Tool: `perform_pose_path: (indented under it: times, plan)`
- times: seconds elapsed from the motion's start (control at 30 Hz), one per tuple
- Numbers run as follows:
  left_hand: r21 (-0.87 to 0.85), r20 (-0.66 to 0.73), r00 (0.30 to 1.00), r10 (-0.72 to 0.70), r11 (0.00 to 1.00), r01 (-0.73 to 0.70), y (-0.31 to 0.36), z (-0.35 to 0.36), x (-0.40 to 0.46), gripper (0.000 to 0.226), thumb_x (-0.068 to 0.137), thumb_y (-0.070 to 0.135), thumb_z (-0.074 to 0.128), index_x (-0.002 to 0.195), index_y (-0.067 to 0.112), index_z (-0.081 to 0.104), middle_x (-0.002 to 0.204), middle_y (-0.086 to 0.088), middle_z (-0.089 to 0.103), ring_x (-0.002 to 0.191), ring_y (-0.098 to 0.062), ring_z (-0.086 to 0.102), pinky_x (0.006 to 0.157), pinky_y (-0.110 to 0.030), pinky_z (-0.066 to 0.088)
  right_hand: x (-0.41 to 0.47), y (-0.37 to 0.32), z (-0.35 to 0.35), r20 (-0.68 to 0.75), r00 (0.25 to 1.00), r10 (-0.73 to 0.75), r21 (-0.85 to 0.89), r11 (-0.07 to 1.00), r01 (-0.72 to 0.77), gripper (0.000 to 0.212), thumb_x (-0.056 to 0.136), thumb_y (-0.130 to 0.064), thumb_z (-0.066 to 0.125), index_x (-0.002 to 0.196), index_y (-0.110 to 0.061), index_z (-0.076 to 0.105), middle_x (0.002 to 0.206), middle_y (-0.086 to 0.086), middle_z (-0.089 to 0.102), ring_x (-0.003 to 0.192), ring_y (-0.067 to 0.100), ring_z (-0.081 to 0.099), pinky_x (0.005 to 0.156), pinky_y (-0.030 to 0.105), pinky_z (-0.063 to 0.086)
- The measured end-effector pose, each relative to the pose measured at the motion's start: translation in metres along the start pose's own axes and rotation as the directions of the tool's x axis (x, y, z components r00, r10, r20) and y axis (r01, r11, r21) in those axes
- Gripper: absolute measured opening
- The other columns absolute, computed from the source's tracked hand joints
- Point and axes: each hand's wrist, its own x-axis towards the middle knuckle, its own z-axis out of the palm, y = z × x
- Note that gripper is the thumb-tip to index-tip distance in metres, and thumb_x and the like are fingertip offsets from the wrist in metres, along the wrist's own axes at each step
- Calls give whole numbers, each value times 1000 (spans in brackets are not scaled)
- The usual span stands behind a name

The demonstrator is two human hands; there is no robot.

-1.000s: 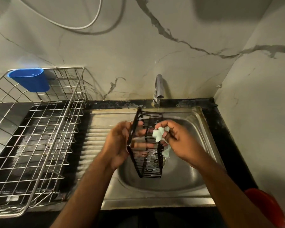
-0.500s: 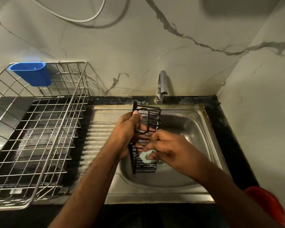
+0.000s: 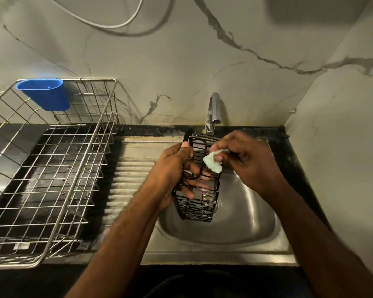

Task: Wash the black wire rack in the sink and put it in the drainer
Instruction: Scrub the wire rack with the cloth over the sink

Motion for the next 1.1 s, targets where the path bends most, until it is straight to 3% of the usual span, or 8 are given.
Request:
perform_pose_path:
  times: [0.17, 0.33, 0.43, 0.53, 0.6, 0.8, 1.0, 1.1]
  plan:
    - [51, -10, 997, 79, 996, -79, 0, -2, 1, 35, 110, 37, 37, 88, 15, 54, 52, -2, 59, 49, -20, 68, 39, -26, 52, 2, 14, 2, -123, 992, 34, -29, 999, -38, 22, 92, -9, 65, 112, -13, 73, 100, 1, 65, 94, 9, 64, 83, 27, 53]
    - [77, 33, 993, 113, 990, -115, -5, -4, 1, 38, 109, 38, 39, 87, 10, 52, 54, -8, 56, 55, -30, 67, 47, -36, 59, -3, -3, 8, -207, 977, -57, -324, 946, -14, 25, 92, -8, 63, 117, -7, 70, 104, 3, 61, 91, 4, 56, 79, 2, 42]
    - [91, 38, 991, 129, 987, -132, -8, -7, 1, 39, 108, 40, 38, 89, 8, 51, 54, -7, 56, 53, -30, 67, 50, -38, 59, -9, -17, 4, 12, 997, -75, -347, 935, 75, 23, 92, -14, 65, 115, -15, 70, 103, -6, 57, 87, -1, 52, 73, 1, 38]
    - [113, 39, 987, 154, 981, -157, -10, -8, 2, 40, 108, 42, 39, 90, 7, 51, 54, -6, 56, 46, -25, 61, 49, -36, 58, -6, -24, -8, 342, 936, -86, -126, 983, 137, 21, 88, -19, 70, 109, -23, 73, 102, -12, 61, 91, -3, 57, 76, 4, 41]
    - [130, 40, 986, 159, 978, -163, -10, -6, 3, 40, 107, 42, 39, 88, 9, 51, 55, -7, 56, 51, -31, 62, 48, -35, 58, -1, -19, -14, 401, 915, -48, -130, 986, 109, 22, 87, -18, 72, 107, -26, 74, 100, -13, 61, 92, -2, 58, 75, 6, 42]
    - [200, 159, 967, 201, 952, -231, -10, -5, -1, 41, 107, 40, 40, 91, 4, 51, 55, -10, 57, 52, -32, 61, 44, -34, 56, 18, 12, -31, -66, 994, 87, -69, 993, -92, 18, 90, -8, 68, 104, -17, 74, 96, -7, 59, 95, 6, 63, 83, 13, 48]
    - [234, 169, 924, 343, 897, -376, -15, -4, 1, 40, 105, 47, 41, 83, 18, 55, 62, -8, 63, 60, -39, 69, 51, -30, 49, 17, 26, -23, -106, 945, 309, -30, 949, -314, 10, 88, -22, 71, 94, -30, 75, 95, -11, 72, 90, 5, 67, 86, 31, 55]
    - [233, 203, 933, 296, 911, -340, -16, -2, 1, 34, 107, 38, 37, 89, 15, 55, 90, -12, 77, 81, -19, 75, 55, -18, 48, 16, 15, -23, -87, 939, 333, 24, 943, -332, 9, 89, -32, 69, 96, -32, 75, 88, -16, 74, 82, 3, 70, 81, 34, 58]
